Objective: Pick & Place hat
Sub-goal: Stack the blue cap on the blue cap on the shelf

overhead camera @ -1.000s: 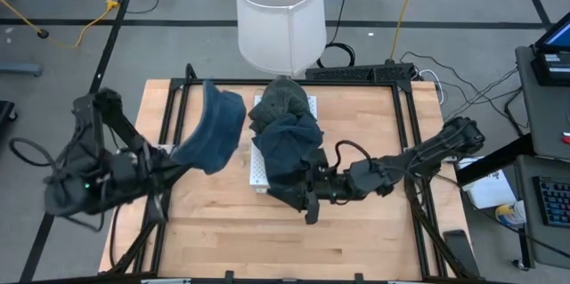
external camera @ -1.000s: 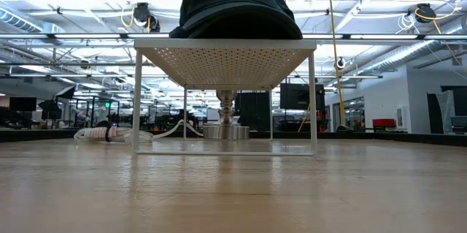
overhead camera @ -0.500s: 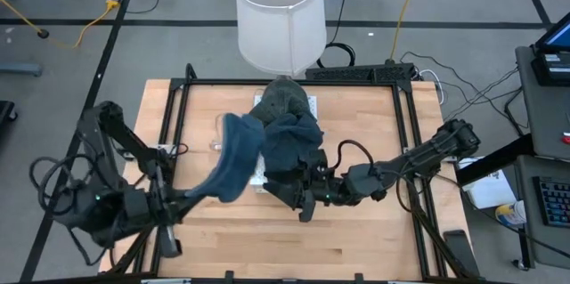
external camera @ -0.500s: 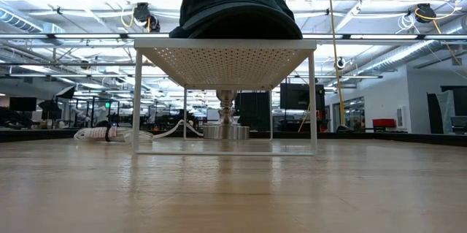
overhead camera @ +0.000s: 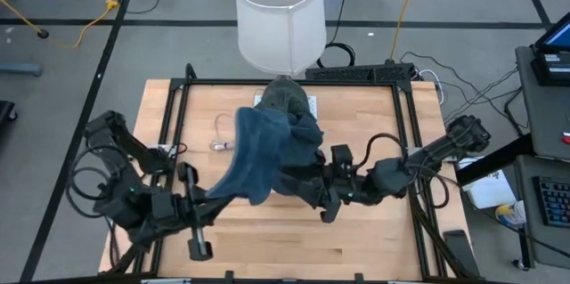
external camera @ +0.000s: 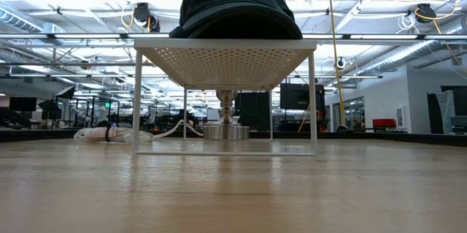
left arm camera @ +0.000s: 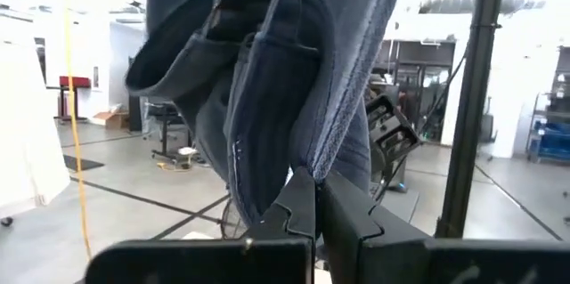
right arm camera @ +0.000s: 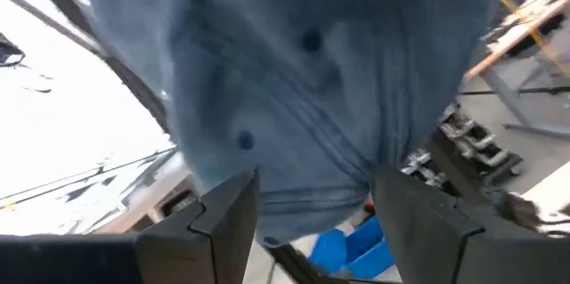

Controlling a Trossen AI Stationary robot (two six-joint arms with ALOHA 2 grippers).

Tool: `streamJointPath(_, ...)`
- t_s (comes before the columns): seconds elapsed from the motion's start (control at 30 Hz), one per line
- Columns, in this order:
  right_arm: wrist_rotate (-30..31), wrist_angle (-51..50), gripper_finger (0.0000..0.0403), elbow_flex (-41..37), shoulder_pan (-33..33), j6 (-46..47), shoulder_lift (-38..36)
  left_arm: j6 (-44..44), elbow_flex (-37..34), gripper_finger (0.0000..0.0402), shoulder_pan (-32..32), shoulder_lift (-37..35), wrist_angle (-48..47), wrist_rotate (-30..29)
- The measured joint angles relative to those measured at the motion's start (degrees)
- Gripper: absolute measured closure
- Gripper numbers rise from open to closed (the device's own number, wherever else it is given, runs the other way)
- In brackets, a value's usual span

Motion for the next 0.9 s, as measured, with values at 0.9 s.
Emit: streamJointPath(0.9, 1.35, -4.76, 0.0185, 0.0, -1.55, 7.12, -0.84, 1.39, 0.0, 0.0399, 1.46, 0.95, 2.99, 2.75)
